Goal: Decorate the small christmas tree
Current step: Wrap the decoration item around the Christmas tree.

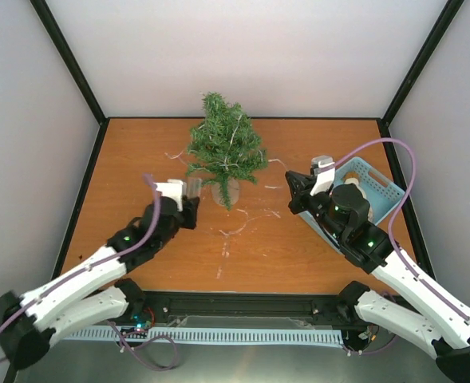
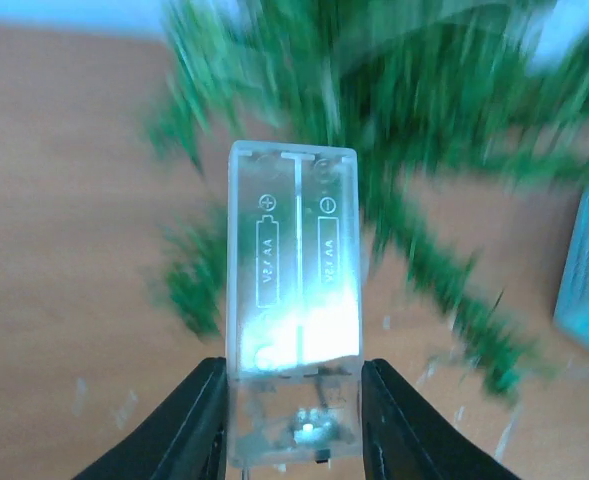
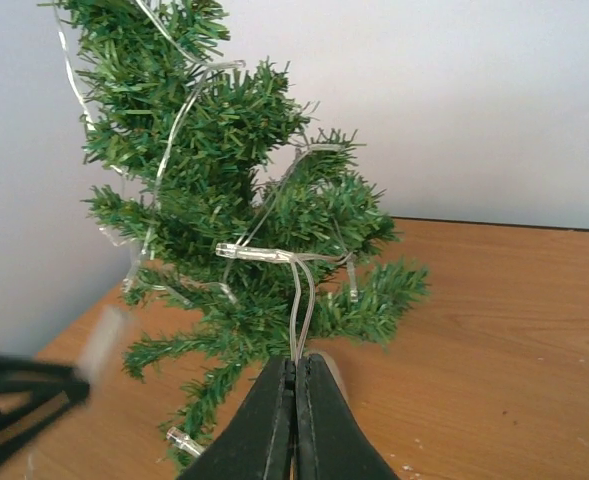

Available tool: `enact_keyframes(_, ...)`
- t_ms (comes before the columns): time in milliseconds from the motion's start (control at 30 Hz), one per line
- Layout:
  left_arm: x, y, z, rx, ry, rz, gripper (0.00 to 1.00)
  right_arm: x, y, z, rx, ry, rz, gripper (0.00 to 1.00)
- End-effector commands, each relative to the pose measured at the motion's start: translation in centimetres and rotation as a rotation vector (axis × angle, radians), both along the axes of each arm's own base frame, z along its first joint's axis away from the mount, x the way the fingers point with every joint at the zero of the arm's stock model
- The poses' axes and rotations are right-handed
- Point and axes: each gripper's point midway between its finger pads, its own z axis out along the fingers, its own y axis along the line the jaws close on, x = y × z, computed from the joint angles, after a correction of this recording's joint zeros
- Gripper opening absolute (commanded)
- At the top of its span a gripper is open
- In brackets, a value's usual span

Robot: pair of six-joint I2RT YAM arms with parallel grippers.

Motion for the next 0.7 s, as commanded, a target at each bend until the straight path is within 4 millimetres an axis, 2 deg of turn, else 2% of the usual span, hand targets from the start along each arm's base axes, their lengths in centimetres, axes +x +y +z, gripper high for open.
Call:
enact_keyframes(0,0.6,4.9,10.0,-0.046,-0.196,0.156,0.04,-0.6,1.2,1.9,0.113,0.015,0.067,0.04)
enact_keyframes(100,1.5,7.5,15.3,0.022,-0.31,0.23,0.05,-0.7,3.0,2.0,0.232,0.052,0.142,0.04)
enact_keyframes(233,3.8,10.7,19.8,0.102,-0.368,0.317,0.05,0.1,4.5,2.2,0.394,0.111,0.177,0.05)
enact_keyframes(333,5.4,13.0,22.3,0.075,-0.398,0.35,0.05,1.1,5.3,1.2,0.489,0.162,0.171,0.06)
enact_keyframes(467,7.5,15.7,24.9,0.044,-0.414,0.391,0.05,2.5,6.6,-1.7,0.469,0.244,0.153,0.08)
enact_keyframes(567,8.4,17.5,26.6,0.032,-0.424,0.413,0.05,2.7,7.4,-2.5,0.414,0.265,0.176,0.08)
enact_keyframes(667,8.7,18.4,28.4,0.031,-0.437,0.425,0.05,2.5,7.4,-2.6,0.381,0.26,0.18,0.06)
